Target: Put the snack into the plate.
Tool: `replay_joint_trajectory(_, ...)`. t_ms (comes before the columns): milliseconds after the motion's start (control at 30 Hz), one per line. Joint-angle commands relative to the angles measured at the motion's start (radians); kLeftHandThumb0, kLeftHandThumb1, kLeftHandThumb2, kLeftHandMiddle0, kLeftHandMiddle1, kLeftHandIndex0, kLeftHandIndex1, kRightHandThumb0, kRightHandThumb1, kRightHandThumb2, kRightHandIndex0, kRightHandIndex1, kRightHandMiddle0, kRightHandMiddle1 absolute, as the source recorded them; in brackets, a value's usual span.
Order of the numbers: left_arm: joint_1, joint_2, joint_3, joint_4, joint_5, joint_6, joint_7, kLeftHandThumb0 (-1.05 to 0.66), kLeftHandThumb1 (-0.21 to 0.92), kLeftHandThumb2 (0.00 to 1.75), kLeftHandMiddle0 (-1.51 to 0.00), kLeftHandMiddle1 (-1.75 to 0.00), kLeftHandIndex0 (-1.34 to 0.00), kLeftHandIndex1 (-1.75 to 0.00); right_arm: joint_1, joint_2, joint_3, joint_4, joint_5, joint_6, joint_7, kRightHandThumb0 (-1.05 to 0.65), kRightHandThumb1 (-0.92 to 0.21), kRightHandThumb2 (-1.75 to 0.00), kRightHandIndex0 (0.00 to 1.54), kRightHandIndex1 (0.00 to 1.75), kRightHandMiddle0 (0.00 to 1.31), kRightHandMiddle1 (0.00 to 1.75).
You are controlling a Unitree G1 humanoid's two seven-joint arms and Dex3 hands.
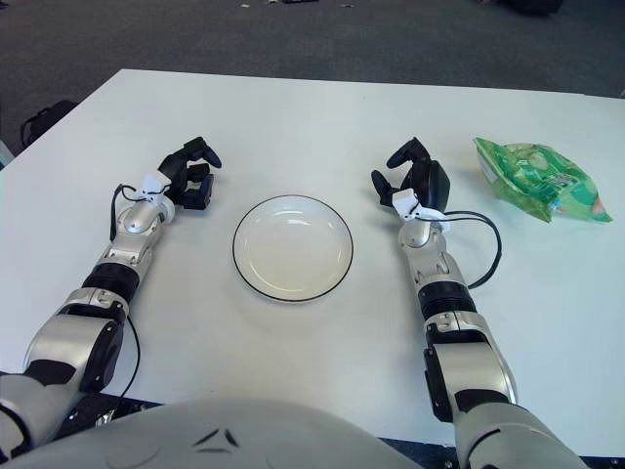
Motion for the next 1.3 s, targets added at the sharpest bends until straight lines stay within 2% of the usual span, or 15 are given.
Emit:
replay_joint_trajectory(0,0.097,-0.01,-0.017,0.073,0.025,0.022,-0.002,-0.45,0.4,1.21,-1.01,-1.75,-0.54,-1.75,0.095,0.001,0.0,-0.02,-0.006,-0.019,0.002,-0.42,-0.51,-1.06,0.81,1.75,0.45,1.75)
replay_joint_trajectory(67,0.095,-0.01,-0.016,0.077,0.024,0.024,-0.003,-0.45,0.4,1.21,-1.01,-1.75,-0.54,-1.75,0.109,-0.007,-0.005,-0.055,-0.004,-0.032,0.006,-0.22,-0.41,-1.18,0.75,1.7,0.41,1.75)
replay_joint_trajectory(200,0.093,-0.012,-0.017,0.08,0.023,0.028,-0.003,-0.45,0.4,1.21,-1.01,-1.75,-0.54,-1.75,0.136,-0.031,-0.018,-0.142,-0.012,-0.049,0.011,-0.06,-0.35,-1.25,0.7,1.64,0.37,1.75)
replay_joint_trajectory(467,0.091,-0.015,-0.02,0.079,0.029,0.032,0.008,-0.45,0.4,1.21,-1.02,-1.75,-0.54,-1.75,0.176,-0.101,-0.059,-0.279,-0.078,-0.045,-0.004,-0.01,-0.41,-1.13,0.65,1.47,0.38,1.75)
replay_joint_trajectory(633,0.09,-0.017,-0.022,0.079,0.035,0.033,0.015,-0.45,0.41,1.2,-1.02,-1.75,-0.54,-1.75,0.208,-0.144,-0.099,-0.338,-0.1,-0.034,0.008,-0.01,-0.45,-1.06,0.62,1.44,0.38,1.75)
replay_joint_trajectory(667,0.089,-0.016,-0.023,0.081,0.037,0.033,0.016,-0.45,0.41,1.2,-1.02,-1.75,-0.54,-1.75,0.23,-0.164,-0.11,-0.385,-0.129,-0.015,0.011,-0.01,-0.47,-1.04,0.6,1.44,0.36,1.75)
replay_joint_trajectory(767,0.087,-0.016,-0.025,0.084,0.04,0.032,0.018,-0.45,0.41,1.2,-1.02,-1.75,-0.54,-1.75,0.28,-0.204,-0.136,-0.5,-0.196,0.032,0.024,-0.25,-0.69,-0.81,0.43,1.49,0.3,1.75)
replay_joint_trajectory(867,0.086,-0.016,-0.026,0.088,0.042,0.024,0.023,-0.45,0.41,1.2,-1.02,-1.75,-0.54,-1.75,0.307,-0.25,-0.157,-0.548,-0.261,0.058,0.026,-0.33,-0.83,-0.63,0.35,1.48,0.24,1.75)
replay_joint_trajectory(933,0.085,-0.015,-0.027,0.092,0.042,0.018,0.026,-0.45,0.4,1.21,-1.03,-1.75,-0.54,-1.75,0.315,-0.269,-0.164,-0.563,-0.294,0.074,0.025,-0.54,-0.87,-0.65,0.3,1.45,0.14,1.66)
replay_joint_trajectory(1000,0.084,-0.015,-0.028,0.096,0.044,0.014,0.027,-0.45,0.4,1.21,-1.03,-1.75,-0.54,-1.75,0.32,-0.285,-0.17,-0.573,-0.323,0.092,0.023,-0.68,-0.9,-0.65,0.27,1.44,0.08,1.6)
replay_joint_trajectory(1100,0.081,-0.012,-0.031,0.103,0.047,0.006,0.028,-0.45,0.39,1.22,-1.05,-1.75,-0.55,-1.75,0.322,-0.317,-0.182,-0.584,-0.367,0.124,0.023,-0.8,-0.91,-0.7,0.22,1.36,0.04,1.53)
replay_joint_trajectory(1267,0.078,-0.006,-0.035,0.116,0.054,-0.014,0.03,-0.46,0.39,1.23,-1.07,-1.75,-0.55,-1.75,0.322,-0.345,-0.197,-0.597,-0.405,0.16,0.017,-0.87,-0.92,-0.75,0.19,1.28,0.03,1.49)
